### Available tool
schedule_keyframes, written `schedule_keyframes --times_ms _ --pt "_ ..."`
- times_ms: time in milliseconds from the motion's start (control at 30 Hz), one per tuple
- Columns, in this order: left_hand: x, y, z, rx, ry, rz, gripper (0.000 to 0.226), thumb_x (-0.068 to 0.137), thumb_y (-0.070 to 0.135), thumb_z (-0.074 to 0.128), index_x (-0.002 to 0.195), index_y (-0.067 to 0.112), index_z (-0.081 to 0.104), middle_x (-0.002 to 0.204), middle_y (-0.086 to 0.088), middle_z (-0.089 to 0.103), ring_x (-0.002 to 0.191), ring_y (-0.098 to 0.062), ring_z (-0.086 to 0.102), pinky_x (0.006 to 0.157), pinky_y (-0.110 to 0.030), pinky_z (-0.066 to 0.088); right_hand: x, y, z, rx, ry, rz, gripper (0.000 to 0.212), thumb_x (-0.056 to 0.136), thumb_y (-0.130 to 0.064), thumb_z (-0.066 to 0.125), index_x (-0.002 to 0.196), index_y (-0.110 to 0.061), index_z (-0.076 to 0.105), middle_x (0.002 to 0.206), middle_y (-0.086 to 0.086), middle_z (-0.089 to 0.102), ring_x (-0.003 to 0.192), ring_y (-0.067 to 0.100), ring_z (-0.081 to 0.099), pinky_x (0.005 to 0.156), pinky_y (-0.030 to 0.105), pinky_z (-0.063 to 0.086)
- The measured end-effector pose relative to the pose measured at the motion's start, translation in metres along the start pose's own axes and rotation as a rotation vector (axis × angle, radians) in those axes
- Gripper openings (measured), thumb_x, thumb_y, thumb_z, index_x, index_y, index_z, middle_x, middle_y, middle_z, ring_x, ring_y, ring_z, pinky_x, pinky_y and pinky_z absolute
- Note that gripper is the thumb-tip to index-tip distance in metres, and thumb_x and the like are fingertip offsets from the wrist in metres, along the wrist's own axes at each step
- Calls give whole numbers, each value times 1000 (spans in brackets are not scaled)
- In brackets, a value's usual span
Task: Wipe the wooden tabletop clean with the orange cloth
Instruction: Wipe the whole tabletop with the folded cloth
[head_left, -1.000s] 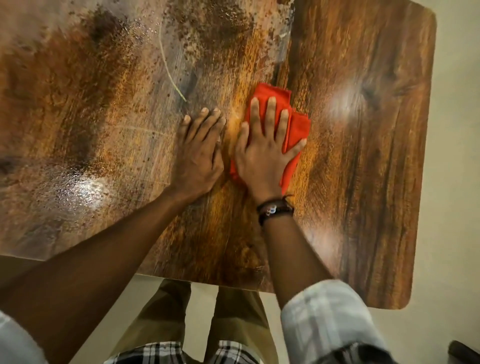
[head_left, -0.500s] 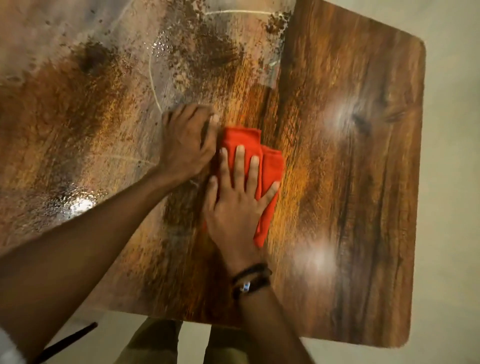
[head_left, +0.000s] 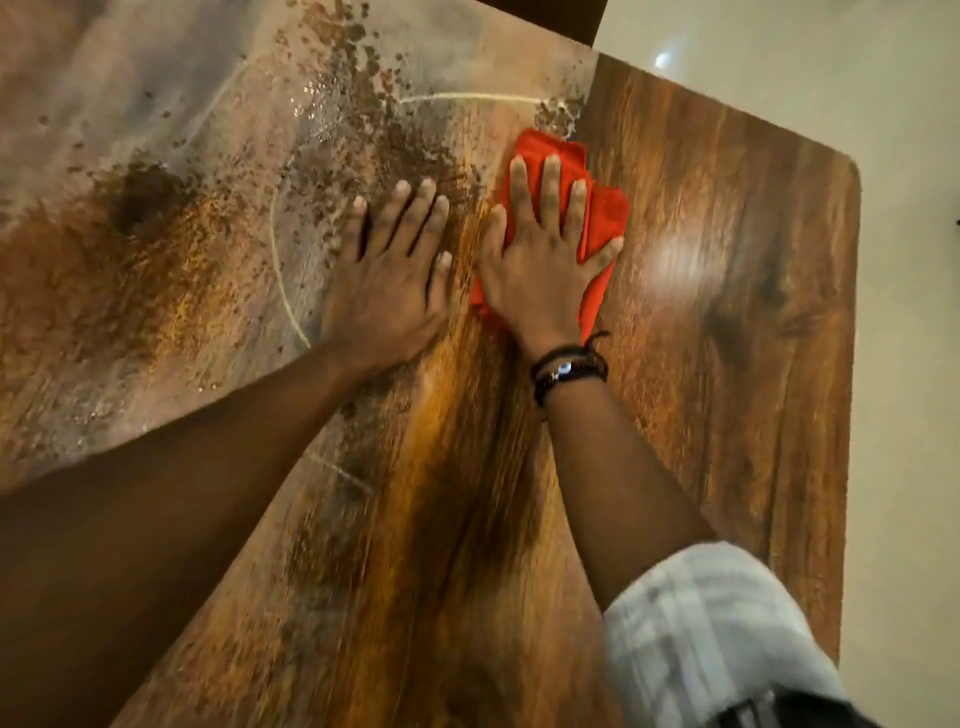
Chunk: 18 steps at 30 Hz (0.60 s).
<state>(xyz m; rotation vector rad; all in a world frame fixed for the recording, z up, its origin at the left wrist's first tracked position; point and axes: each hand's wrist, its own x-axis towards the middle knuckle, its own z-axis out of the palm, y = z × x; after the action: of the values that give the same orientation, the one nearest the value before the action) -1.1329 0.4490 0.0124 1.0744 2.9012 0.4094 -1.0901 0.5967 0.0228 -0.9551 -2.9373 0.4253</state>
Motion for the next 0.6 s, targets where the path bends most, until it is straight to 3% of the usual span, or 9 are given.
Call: schedule_keyframes --times_ms 300,433,600 --pt "-3 1 2 0 -12 7 60 103 40 14 157 15 19 166 -2 14 153 -18 6 122 -52 3 174 -6 -21 24 -47 51 57 106 -44 22 161 -33 9 170 0 1 157 27 -4 113 77 -4" --pt "-4 4 -2 -16 -42 -7 61 102 41 11 158 15 17 166 -1 11 153 -17 3 123 -51 0 158 -3 -20 9 -51 18 58 107 -45 22 161 -33 8 170 -1 -1 157 26 -4 115 74 -3" --pt "-3 5 -6 -7 -40 -2 62 102 39 12 158 13 17 166 -4 11 154 -20 5 122 -53 3 61 4 -9 21 -28 -47 58 107 -48 24 161 -36 6 170 -6 -4 157 21 -6 116 73 -6"
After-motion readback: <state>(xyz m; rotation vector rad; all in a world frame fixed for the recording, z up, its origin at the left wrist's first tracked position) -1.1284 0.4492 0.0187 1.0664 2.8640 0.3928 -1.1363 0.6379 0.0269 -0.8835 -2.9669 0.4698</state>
